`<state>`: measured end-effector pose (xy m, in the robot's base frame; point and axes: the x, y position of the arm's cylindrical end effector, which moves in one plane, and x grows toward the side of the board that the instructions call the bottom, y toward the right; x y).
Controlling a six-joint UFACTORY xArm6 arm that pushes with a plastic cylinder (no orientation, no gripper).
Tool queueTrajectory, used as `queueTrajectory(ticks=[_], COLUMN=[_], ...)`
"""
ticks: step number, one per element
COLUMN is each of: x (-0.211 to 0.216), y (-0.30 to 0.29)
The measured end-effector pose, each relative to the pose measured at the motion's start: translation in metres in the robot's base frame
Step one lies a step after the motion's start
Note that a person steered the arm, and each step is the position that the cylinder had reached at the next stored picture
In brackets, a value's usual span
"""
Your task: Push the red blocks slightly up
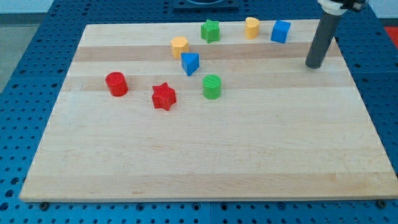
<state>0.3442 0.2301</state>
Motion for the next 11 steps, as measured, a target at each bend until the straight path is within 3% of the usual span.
queueTrajectory(ticks=[1, 3, 4, 10, 11], x=[-0.015, -0.093, -0.104, -0.108, -0.108], y=[0.005, 0.018, 0.022, 0.015, -0.018])
